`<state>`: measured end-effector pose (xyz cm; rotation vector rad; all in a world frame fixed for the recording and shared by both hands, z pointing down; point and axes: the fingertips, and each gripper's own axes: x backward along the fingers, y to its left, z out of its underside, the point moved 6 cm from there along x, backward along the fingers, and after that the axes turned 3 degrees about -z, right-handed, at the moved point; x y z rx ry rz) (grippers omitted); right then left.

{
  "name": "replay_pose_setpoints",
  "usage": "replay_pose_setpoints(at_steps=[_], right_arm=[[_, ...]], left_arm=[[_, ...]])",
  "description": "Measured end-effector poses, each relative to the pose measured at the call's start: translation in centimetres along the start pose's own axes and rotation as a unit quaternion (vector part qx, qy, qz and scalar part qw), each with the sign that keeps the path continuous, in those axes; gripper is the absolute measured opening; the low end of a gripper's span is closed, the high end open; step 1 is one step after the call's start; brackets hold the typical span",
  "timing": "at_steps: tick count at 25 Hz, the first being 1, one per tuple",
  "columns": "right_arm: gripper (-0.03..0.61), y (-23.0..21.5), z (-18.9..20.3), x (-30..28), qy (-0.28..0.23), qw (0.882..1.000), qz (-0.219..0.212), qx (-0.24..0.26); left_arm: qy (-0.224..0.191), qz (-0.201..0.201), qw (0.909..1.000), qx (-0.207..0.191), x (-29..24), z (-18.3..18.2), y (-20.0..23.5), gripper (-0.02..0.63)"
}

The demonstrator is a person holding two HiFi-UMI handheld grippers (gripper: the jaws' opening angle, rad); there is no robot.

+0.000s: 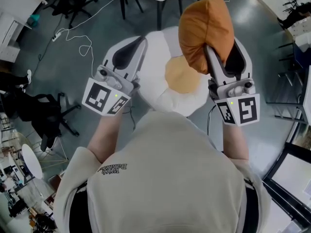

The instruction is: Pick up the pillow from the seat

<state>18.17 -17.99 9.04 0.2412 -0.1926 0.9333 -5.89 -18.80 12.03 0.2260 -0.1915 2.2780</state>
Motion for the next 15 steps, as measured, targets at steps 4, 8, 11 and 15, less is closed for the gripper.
replay_pose_setpoints(at_steps=[4, 8, 11, 15], right_arm=[[0.253, 0.0, -0.5, 0.0, -0.002, 1.0, 0.001, -0.001], [0.255, -0.2, -0.6, 0.2, -0.004, 1.0, 0.004, -0.005], [0.255, -0.2, -0.6, 0.4, -0.002, 1.0, 0.006, -0.007], [0.255, -0.4, -0.6, 1.0, 0.0, 1.0, 0.008, -0.017]], left_arm=[[0.01, -0.008, 0.9997, -0.02, 0.2, -0.3, -0.1, 0.009], [0.008, -0.007, 0.9998, -0.016, 0.1, -0.4, -0.1, 0.009], [0.009, -0.005, 0.9998, -0.016, 0.0, -0.6, -0.4, 0.009], [0.009, -0.002, 0.9998, -0.017, -0.1, -0.8, -1.1, 0.009]])
